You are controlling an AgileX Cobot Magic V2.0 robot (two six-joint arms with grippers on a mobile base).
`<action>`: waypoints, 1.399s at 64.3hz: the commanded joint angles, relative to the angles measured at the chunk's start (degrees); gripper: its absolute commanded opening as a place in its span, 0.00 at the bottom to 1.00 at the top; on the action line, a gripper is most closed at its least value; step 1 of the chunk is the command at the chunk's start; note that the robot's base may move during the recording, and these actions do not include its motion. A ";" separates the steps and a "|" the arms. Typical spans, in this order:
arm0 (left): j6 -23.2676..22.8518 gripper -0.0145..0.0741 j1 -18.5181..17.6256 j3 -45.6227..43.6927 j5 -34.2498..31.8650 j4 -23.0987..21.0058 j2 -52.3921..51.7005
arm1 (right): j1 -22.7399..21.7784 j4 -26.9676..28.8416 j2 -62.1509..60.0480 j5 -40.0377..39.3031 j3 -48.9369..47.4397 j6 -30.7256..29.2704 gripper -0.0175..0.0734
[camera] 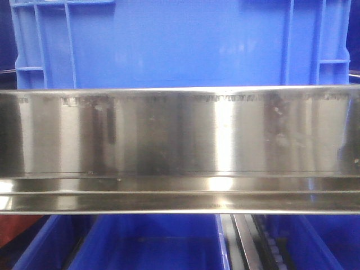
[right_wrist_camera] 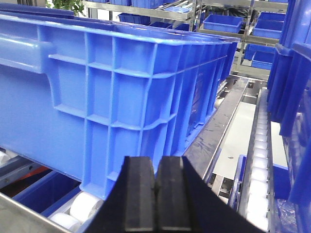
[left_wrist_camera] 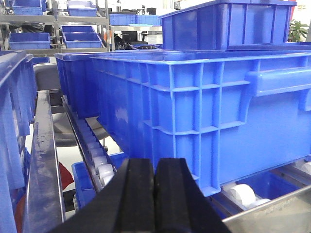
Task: Place valve from conveyor to right shelf box
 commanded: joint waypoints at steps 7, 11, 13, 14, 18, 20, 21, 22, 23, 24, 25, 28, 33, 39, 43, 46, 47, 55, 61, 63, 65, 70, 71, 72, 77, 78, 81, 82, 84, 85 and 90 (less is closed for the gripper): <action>-0.34 0.04 3.68 0.28 -1.22 -0.47 -0.10 | -0.35 -0.50 -0.38 -1.36 0.14 -0.25 0.01; -0.24 0.04 6.73 1.13 -1.61 -0.47 -0.25 | -0.35 -0.50 -0.38 -1.36 0.14 -0.25 0.01; -0.24 0.04 8.83 1.79 -2.22 -0.47 -0.37 | -0.35 -0.50 -0.38 -1.36 0.14 -0.25 0.01; -0.24 0.04 9.70 2.21 -2.52 -0.47 -0.65 | -0.35 -0.50 -0.38 -1.36 0.14 -0.25 0.01; -0.24 0.04 13.90 4.94 -4.94 -0.47 -1.66 | -0.35 -0.50 -0.38 -1.36 0.14 -0.25 0.01; -0.24 0.04 15.42 6.27 -6.32 -0.47 -2.18 | -0.35 -0.50 -0.38 -1.36 0.14 -0.25 0.01; -0.24 0.04 16.15 6.97 -7.51 -0.47 -2.40 | -0.35 -0.50 -0.38 -1.36 0.14 -0.25 0.01; -0.24 0.04 16.84 8.02 -8.27 -0.47 -2.68 | -0.35 -0.50 -0.38 -1.36 0.14 -0.25 0.01; -0.24 0.04 17.50 8.37 -8.60 -0.47 -2.94 | -0.35 -0.50 -0.38 -1.36 0.14 -0.25 0.01; -0.24 0.04 18.13 9.06 -9.28 -0.47 -3.20 | -0.35 -0.50 -0.38 -1.36 0.14 -0.25 0.01; -0.24 0.04 18.73 9.74 -9.90 -0.47 -3.44 | -0.35 -0.50 -0.38 -1.36 0.14 -0.25 0.01; -0.24 0.04 20.56 12.00 -11.77 -0.47 -4.21 | -0.35 -0.50 -0.38 -1.33 0.14 -0.25 0.01; -0.24 0.04 22.48 14.99 -14.32 -0.47 -5.14 | -0.35 -0.50 -0.38 -1.33 0.14 -0.25 0.01; -0.24 0.04 23.74 18.52 -17.44 -0.47 -5.14 | -0.35 -0.50 -0.38 -1.33 0.14 -0.25 0.01; -0.24 0.04 23.74 20.21 -21.35 -0.47 -5.14 | -0.35 -0.50 -0.49 -1.47 0.14 -0.25 0.01; -0.24 0.04 23.74 20.21 -23.49 -0.47 -5.14 | -0.35 -0.50 -0.49 -1.47 0.14 -0.25 0.01; -0.24 0.04 23.74 20.21 -22.32 -0.47 -5.14 | -0.35 -0.50 -0.49 -1.47 0.14 -0.25 0.01; -0.24 0.04 23.74 20.21 -21.84 -0.47 -5.14 | -0.35 -0.50 -0.49 -1.47 0.14 -0.25 0.01; -0.24 0.04 23.74 20.21 -21.84 -0.47 -5.14 | -0.35 -0.50 -0.49 -1.47 0.14 -0.25 0.01; -0.24 0.04 23.74 20.21 -21.84 -0.47 -5.14 | -0.35 -0.50 -0.49 -1.47 0.14 -0.25 0.01; -0.24 0.04 23.74 20.21 -21.84 -0.47 -5.14 | -0.35 -0.50 -0.49 -1.47 0.14 -0.25 0.01; -0.24 0.04 23.74 20.21 -21.84 -0.47 -5.14 | -0.35 -0.50 -0.49 -1.47 0.14 -0.25 0.01; -0.24 0.04 23.74 20.21 -21.84 -0.47 -5.14 | -0.35 -0.50 -0.49 -1.47 0.14 -0.25 0.01; -0.24 0.04 23.74 20.21 -21.84 -0.47 -5.14 | -0.35 -0.50 -0.49 -1.47 0.14 -0.25 0.01; -0.24 0.04 23.74 20.21 -21.84 -0.47 -5.14 | -0.35 -0.50 -0.49 -1.47 0.14 -0.25 0.01; -0.24 0.04 23.74 20.21 -21.84 -0.47 -5.14 | -0.35 -0.50 -0.49 -1.47 0.14 -0.25 0.01; -0.24 0.04 23.74 20.21 -21.84 -0.47 -5.14 | -0.35 -0.50 -0.49 -1.47 0.14 -0.25 0.01; -0.24 0.04 23.74 20.21 -21.84 -0.47 -5.14 | -0.35 -0.50 -0.49 -1.47 0.14 -0.25 0.01; -0.24 0.04 23.74 20.21 -21.84 -0.47 -5.14 | -0.35 -0.50 -0.49 -1.47 0.14 -0.25 0.01; -0.24 0.04 23.74 20.21 -21.84 -0.47 -5.14 | -0.35 -0.50 -0.49 -1.47 0.14 -0.25 0.01; -0.24 0.04 23.74 20.21 -21.84 -0.47 -5.14 | -0.35 -0.50 -0.49 -1.47 0.14 -0.25 0.01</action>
